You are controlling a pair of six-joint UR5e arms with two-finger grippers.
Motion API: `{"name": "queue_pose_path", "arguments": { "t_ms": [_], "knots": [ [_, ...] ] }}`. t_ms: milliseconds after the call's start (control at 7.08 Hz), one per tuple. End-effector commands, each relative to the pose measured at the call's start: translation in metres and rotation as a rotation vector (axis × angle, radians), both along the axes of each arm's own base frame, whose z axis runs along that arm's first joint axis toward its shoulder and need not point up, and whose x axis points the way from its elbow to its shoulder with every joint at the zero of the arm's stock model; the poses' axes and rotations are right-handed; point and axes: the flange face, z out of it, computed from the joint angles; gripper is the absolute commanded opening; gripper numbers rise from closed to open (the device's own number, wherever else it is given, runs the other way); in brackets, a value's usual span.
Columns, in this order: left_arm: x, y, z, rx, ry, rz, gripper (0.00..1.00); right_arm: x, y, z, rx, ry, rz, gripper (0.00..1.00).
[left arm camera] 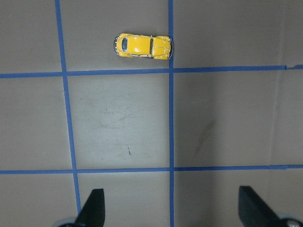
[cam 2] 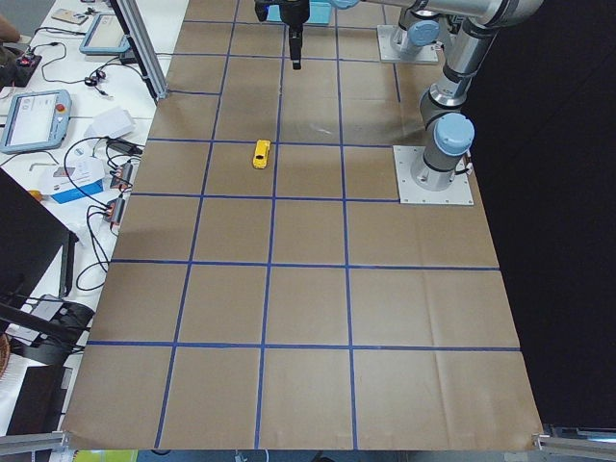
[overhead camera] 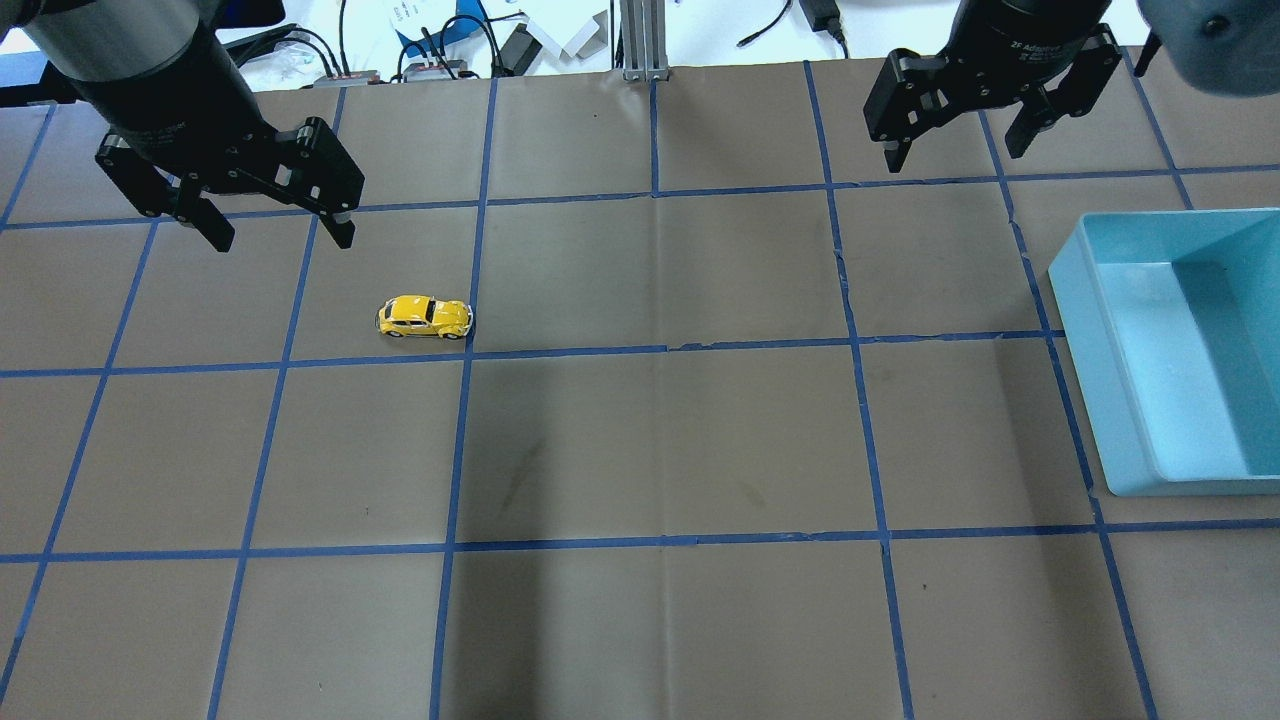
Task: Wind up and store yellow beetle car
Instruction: 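Lower the left gripper down onto the yellow beetle car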
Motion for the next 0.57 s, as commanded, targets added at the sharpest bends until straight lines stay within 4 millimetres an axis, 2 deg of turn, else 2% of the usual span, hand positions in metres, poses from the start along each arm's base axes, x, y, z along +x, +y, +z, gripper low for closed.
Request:
{"name": "queue_pose_path", "arguments": {
  "t_ms": [0,283,424],
  "knots": [
    [-0.001,0.003,0.000,0.000,-0.008,0.071,1.00,0.001,0.000,0.002,-0.005,0.003,-0.003,1.00],
    [-0.008,0.003,-0.011,0.023,0.038,0.047,1.00,0.002,0.001,-0.002,0.006,0.000,-0.003,1.00],
    [-0.022,-0.008,-0.037,0.067,0.046,-0.057,1.00,0.002,0.001,-0.002,0.004,0.000,-0.001,1.00]
  ]
}}
